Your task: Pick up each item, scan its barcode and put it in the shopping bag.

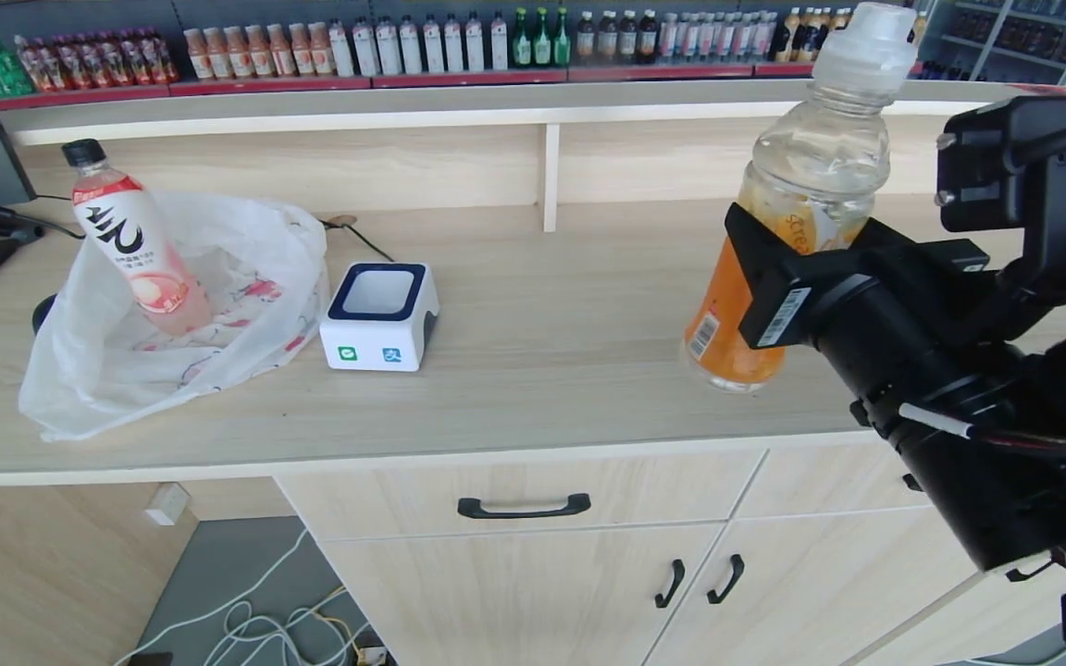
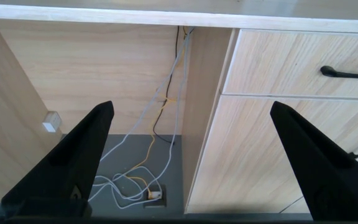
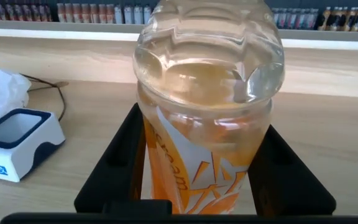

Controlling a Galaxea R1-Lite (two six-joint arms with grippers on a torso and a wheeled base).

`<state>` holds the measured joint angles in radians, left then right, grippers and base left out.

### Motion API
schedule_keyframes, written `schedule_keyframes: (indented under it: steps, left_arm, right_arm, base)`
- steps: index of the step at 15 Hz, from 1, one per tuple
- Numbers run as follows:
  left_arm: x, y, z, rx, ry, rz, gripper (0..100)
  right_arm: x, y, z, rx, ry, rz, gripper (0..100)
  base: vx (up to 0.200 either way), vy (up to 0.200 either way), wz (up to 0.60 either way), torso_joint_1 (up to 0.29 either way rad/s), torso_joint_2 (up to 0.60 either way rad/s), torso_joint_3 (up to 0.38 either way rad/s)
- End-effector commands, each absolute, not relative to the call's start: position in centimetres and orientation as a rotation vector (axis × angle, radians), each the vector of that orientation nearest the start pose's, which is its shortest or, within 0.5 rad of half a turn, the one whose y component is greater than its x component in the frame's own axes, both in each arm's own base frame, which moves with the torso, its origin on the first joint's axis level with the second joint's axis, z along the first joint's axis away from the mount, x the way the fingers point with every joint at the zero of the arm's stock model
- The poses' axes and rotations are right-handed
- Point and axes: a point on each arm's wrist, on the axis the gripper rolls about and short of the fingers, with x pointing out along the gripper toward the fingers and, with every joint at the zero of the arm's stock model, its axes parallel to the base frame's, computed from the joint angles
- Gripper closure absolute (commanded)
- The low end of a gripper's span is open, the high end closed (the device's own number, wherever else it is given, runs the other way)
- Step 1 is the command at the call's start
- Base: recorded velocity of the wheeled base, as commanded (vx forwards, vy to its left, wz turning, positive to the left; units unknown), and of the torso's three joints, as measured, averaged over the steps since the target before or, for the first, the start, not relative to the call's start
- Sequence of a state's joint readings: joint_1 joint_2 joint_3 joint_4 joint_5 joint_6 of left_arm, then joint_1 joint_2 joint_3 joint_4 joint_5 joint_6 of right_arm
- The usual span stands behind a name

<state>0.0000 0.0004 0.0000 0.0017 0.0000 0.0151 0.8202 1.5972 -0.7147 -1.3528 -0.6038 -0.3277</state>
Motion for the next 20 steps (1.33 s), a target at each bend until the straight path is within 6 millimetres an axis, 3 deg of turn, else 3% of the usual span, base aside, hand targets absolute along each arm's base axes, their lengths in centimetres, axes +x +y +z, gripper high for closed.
schedule_keyframes:
  steps: [1,10,20]
  left_arm:
    - [-2.3,0.0,7.5,0.014,0.002,0.002,0]
    - [-2.3,0.0,7.5,0.008,0.002,0.002,0]
    - [-2.3,0.0,7.5,0.005,0.000,0.002,0]
  right_arm:
    - [19.8,19.1,25.2,-0.031,-0.377,0.142,100]
    - [20.6,18.9,26.7,0.019,-0.439,0.103,100]
    - [21.8,18.2,27.5,0.026,-0.462,0.054,100]
  base:
    - [0.000,0.000,0.00,0.000,0.00,0.000]
    - [0.000,0.000,0.00,0.000,0.00,0.000]
    - [0.000,0.200,0.00,0.008,0.00,0.001]
